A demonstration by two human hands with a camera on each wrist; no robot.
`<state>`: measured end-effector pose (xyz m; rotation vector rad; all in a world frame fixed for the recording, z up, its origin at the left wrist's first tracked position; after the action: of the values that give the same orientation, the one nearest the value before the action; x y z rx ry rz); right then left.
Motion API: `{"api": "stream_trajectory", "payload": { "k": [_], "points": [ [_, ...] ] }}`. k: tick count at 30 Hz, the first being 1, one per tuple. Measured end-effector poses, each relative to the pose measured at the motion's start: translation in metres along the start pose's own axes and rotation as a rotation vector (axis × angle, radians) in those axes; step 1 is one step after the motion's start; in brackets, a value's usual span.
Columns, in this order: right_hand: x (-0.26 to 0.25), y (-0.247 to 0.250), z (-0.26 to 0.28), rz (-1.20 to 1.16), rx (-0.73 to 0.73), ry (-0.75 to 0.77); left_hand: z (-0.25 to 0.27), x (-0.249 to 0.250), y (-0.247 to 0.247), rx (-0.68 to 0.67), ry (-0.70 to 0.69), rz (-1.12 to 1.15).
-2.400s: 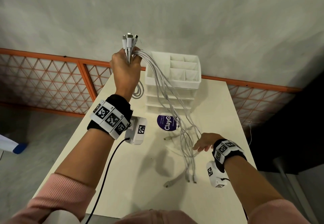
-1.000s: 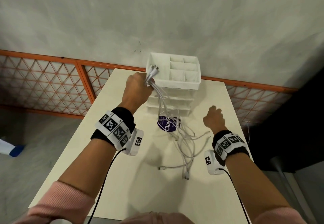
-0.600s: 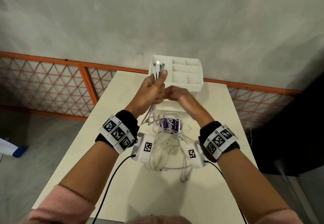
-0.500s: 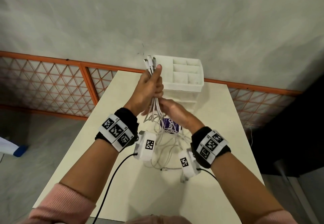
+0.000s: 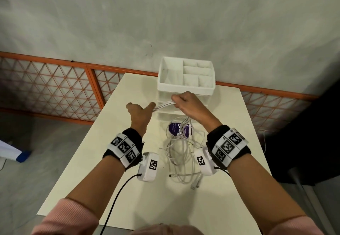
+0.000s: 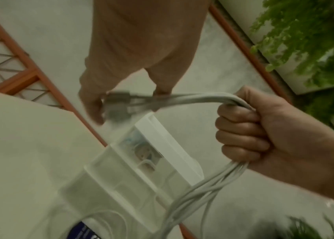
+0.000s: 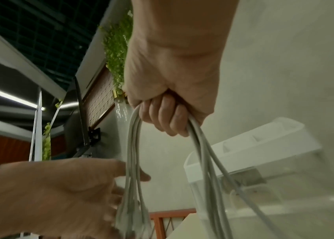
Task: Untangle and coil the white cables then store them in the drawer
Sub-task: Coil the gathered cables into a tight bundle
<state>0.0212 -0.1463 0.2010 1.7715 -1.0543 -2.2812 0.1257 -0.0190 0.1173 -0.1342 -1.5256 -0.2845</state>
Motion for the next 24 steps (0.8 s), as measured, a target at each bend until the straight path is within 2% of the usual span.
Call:
{"api": "stream_trajectory", "payload": {
  "k": [2, 3, 4, 7, 9, 13, 17, 19, 21, 24],
  "points": [
    [0.001, 0.003, 0.0, 0.044, -0.025, -0.031, 0.012, 0.013, -0.005, -0.119, -0.172, -0.305],
    [0.001, 0.003, 0.001, 0.072, -0.035, -0.049, 0.02, 0.023, -0.011, -0.204, -0.277, -0.37],
    [0.0, 0.003, 0.001, 0.096, -0.044, -0.067, 0.028, 0.032, -0.018, -0.302, -0.333, -0.33],
    [0.001, 0.008, 0.001, 0.074, -0.069, -0.111, 0.053, 0.046, -0.034, -0.583, -0.342, -0.104],
    [0.002, 0.016, 0.002, 0.009, -0.08, -0.14, 0.063, 0.048, -0.038, -0.658, -0.384, -0.027],
    [0.014, 0.031, 0.0, -0.102, -0.083, -0.188, 0.074, 0.05, -0.042, -0.663, -0.383, 0.107],
    [0.046, 0.02, 0.009, -0.272, -0.228, -0.192, 0.066, 0.07, -0.036, -0.563, -0.372, 0.245],
    [0.059, 0.009, 0.012, -0.36, -0.244, -0.2, 0.064, 0.074, -0.034, -0.546, -0.381, 0.258],
    [0.059, 0.002, 0.014, -0.448, -0.173, -0.208, 0.064, 0.071, -0.035, -0.53, -0.393, 0.233],
    [0.045, 0.0, 0.015, -0.459, -0.001, -0.201, 0.066, 0.064, -0.042, -0.52, -0.417, 0.209]
  ]
}}
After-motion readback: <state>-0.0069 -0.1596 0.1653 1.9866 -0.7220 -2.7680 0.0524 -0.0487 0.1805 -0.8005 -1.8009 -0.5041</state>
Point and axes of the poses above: each hand's wrist, its own z-axis away from the middle knuckle, its own y-axis out of the back of the hand, x = y × z, the point moved 5 cm from there along -z, towards the middle knuckle, and after that the axes turned 12 degrees about -y, right-handed, at the moved point
